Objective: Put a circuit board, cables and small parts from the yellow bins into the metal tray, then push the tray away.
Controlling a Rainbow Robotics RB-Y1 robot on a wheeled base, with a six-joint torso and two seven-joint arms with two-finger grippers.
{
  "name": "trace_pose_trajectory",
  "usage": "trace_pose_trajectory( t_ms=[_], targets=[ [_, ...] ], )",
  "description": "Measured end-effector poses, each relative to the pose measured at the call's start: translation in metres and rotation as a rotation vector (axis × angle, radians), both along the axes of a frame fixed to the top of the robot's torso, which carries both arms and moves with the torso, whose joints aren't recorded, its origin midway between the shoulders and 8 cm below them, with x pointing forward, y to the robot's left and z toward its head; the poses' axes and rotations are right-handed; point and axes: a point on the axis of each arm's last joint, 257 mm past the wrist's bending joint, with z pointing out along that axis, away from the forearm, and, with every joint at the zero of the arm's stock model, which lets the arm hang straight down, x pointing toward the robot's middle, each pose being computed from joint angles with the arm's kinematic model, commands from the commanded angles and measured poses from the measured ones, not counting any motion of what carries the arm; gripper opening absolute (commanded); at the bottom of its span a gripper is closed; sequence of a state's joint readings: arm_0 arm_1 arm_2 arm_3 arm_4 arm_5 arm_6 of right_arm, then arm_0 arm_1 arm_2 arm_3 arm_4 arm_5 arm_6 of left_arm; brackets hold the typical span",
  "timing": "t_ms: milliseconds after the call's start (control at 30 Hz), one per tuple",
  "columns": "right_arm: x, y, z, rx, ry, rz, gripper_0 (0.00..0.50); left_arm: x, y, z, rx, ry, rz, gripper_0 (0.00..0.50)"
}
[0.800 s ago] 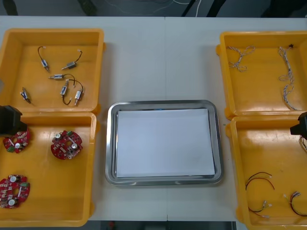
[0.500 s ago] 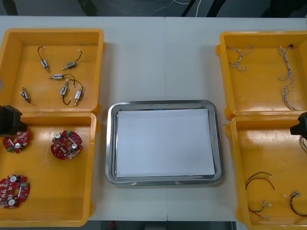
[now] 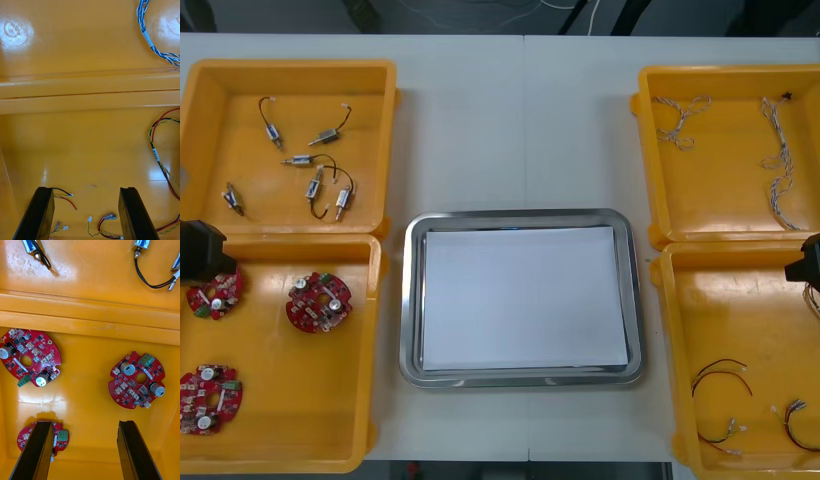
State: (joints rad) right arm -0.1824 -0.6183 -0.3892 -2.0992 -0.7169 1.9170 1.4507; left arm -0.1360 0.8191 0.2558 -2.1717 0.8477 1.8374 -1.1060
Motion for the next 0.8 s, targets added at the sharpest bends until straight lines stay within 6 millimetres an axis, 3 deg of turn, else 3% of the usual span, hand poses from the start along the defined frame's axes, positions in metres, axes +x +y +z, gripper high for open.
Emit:
trace_pose_trajectory(
  t_ms=[800],
  targets=[
    [0.0, 0.0, 0.0, 0.0, 0.0, 0.0, 0.5, 0.0, 0.0, 0.0, 0.0, 0.0, 0.0, 0.5]
  ],
)
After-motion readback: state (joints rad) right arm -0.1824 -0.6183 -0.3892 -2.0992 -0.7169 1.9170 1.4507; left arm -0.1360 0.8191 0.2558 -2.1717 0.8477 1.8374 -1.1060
